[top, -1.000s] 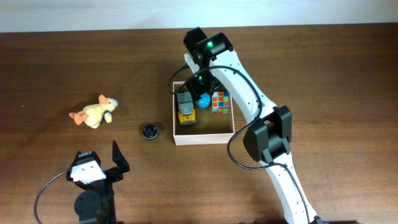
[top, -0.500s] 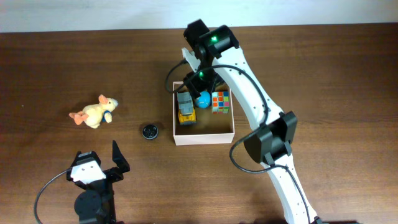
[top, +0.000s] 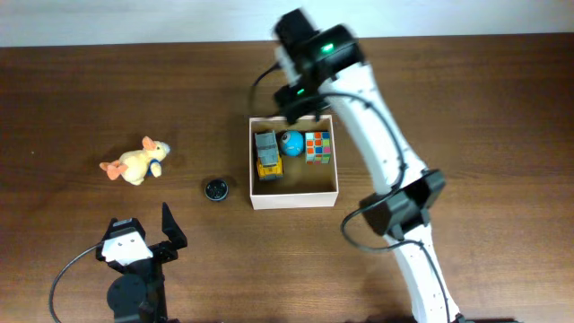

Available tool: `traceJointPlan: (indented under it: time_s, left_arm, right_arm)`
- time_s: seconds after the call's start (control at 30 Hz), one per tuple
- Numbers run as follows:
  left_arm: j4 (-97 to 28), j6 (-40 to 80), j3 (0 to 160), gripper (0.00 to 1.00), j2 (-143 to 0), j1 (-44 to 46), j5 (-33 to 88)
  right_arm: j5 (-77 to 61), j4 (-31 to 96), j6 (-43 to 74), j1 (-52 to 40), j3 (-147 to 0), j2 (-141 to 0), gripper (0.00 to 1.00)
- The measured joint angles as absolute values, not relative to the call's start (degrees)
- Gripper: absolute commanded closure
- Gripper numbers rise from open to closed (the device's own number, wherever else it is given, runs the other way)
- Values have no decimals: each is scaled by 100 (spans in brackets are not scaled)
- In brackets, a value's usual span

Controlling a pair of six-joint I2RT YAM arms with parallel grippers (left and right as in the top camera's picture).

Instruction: Pack container

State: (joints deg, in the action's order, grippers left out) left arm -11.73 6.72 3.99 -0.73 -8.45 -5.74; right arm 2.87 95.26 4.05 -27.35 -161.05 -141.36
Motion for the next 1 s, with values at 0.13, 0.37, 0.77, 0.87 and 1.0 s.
traceJointPlan:
  time_s: [0.13,0.37,0.77,0.87,1.0]
  left_arm:
    - [-1173,672,399,1,-73,-845,-574]
    - [-1175,672,399,1,-73,-845,-574]
    - [-1175,672,399,1,-73,-845,-574]
    - [-1173,672,399,1,-75,-845,-574]
    - [-1173,672,399,1,-73,-845,-574]
  right_arm:
    - [572,9564,880,-1874,-16105,-14136,5]
    - [777,9609,1459,-628,-16105,-14136,1]
    - [823,9625,1614,-285,-16105,-14138,1]
    - [856,9443,1614,-207,-16105,-14149,1]
    - [880,9382,1627,19,-16105,-14230,1]
